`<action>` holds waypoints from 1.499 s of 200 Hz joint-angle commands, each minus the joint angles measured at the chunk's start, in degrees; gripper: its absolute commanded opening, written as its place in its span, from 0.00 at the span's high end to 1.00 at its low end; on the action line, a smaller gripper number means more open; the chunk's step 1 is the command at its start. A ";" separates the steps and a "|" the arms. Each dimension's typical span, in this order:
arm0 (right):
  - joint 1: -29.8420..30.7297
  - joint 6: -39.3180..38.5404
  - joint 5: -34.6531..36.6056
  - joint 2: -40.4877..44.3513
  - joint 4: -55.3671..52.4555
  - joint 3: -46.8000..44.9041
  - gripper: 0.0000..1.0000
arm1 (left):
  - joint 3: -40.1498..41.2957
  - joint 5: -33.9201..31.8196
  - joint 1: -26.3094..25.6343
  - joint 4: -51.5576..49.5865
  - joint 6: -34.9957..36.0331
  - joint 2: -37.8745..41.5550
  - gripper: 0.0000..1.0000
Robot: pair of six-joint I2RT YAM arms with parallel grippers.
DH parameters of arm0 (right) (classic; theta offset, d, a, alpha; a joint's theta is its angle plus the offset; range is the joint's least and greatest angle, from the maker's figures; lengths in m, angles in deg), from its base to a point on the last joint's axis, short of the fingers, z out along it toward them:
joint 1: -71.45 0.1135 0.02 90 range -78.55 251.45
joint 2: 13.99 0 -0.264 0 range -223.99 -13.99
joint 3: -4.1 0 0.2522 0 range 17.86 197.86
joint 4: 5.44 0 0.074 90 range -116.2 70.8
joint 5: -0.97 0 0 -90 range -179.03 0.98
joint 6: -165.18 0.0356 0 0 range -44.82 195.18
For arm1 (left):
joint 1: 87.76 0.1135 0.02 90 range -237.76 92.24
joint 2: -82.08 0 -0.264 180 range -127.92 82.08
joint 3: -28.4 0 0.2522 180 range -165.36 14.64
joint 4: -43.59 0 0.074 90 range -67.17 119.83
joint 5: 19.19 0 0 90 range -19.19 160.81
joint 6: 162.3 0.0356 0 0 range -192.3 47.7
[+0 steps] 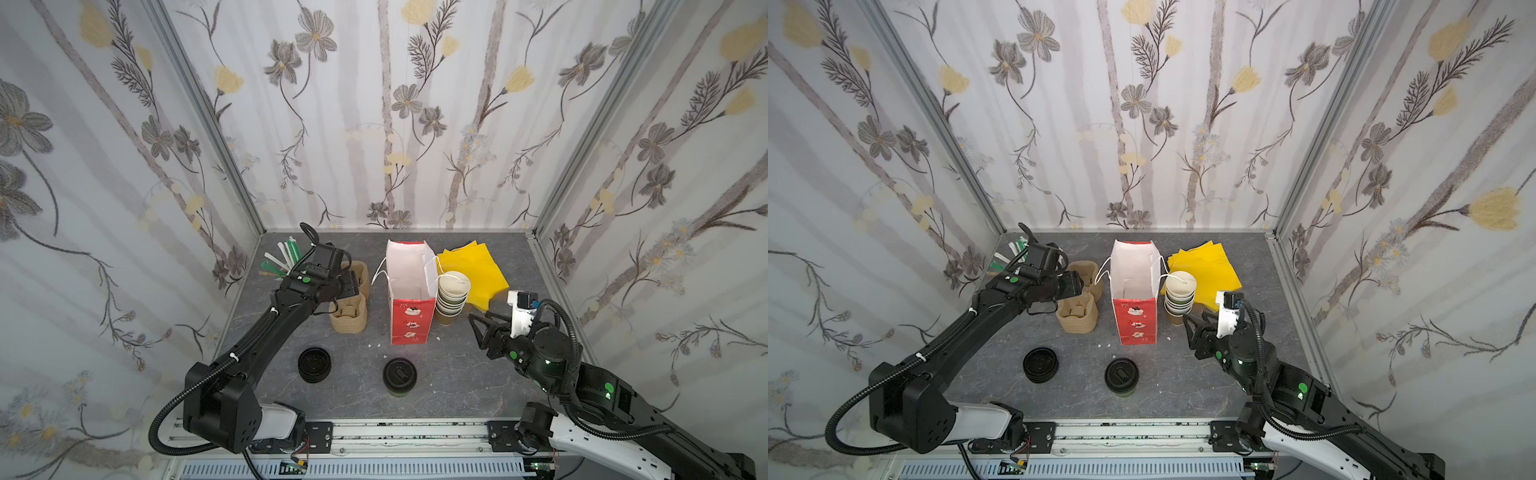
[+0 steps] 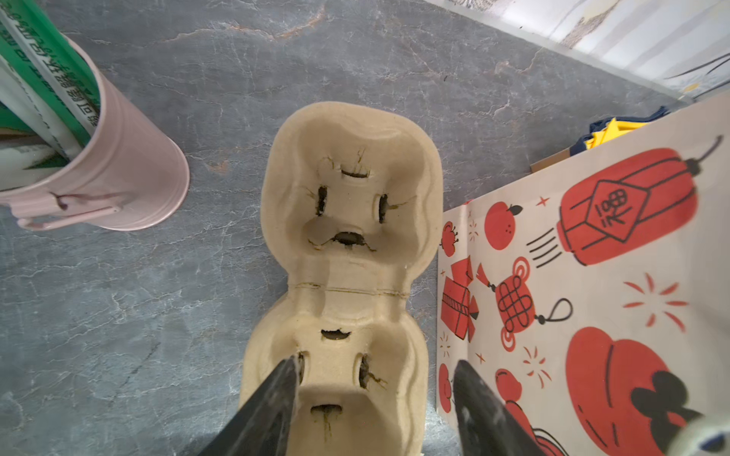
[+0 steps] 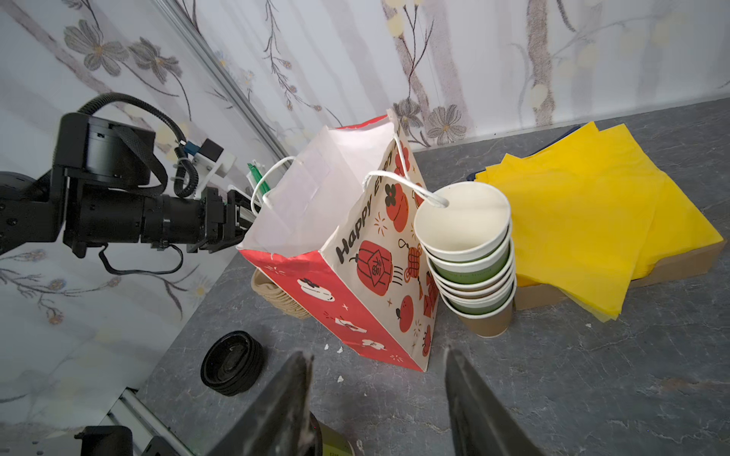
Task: Pack a coffee takeout order
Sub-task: Pick up the cup tray.
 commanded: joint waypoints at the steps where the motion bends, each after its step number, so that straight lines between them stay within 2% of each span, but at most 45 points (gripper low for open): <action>1: -0.11 2.72 2.25 1.29 1.86 -2.11 0.43 | -2.46 -2.39 -0.23 -3.93 3.97 -2.94 0.38; 44: -0.12 4.65 1.71 3.07 1.77 -4.11 0.44 | -7.51 -4.86 -0.52 -7.05 6.78 -10.86 0.41; 98: -0.19 5.84 1.55 4.51 1.60 -5.55 0.44 | -10.91 -4.49 -0.78 -7.12 7.23 -15.58 0.50; 126: -0.25 6.23 1.55 4.96 1.60 -5.95 0.44 | -11.60 -3.81 -0.96 -7.10 7.13 -16.43 0.54; 235: -0.21 6.94 2.16 6.93 1.25 -6.96 0.44 | -11.69 -5.14 -1.22 -7.43 7.05 -18.33 0.59; 300: -0.23 7.25 2.22 7.21 1.19 -7.43 0.43 | -12.30 -5.44 -1.57 -7.63 7.06 -18.81 0.67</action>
